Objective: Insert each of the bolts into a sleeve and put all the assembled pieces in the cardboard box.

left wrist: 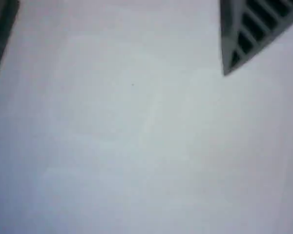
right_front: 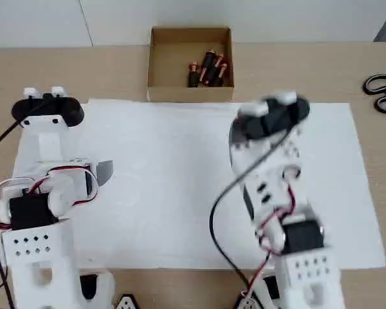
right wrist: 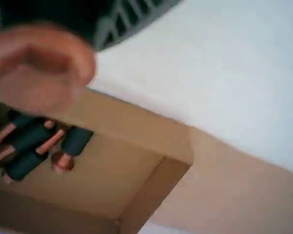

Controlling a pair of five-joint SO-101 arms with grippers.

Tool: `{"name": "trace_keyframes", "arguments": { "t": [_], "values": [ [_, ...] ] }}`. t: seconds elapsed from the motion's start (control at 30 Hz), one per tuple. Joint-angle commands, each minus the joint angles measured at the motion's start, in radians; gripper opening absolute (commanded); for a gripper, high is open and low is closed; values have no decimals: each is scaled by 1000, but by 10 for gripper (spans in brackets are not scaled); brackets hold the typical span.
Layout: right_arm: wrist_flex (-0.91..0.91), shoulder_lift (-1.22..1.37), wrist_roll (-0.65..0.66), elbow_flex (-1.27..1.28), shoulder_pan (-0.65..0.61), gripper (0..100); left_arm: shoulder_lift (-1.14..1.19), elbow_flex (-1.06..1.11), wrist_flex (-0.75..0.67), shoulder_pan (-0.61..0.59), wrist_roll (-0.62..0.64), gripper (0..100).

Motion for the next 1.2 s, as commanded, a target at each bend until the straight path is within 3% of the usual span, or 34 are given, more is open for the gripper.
{"name": "trace_keyframes", "arguments": {
  "t": [0.0,0.33,0.53,0.87,1.17],
  "values": [
    [-38,372,6,-382,13,3,-11,-39,5,-8,0,276],
    [-239,1153,5,-1008,13,3,-9,-39,5,-8,0,276],
    [-259,1489,3,-1315,16,3,-9,-38,6,-9,0,276],
    [-259,1847,2,-1692,16,3,-6,-38,26,-9,0,276],
    [-257,2055,3,-1873,16,6,-6,-38,26,-9,0,276]
  ]
}}
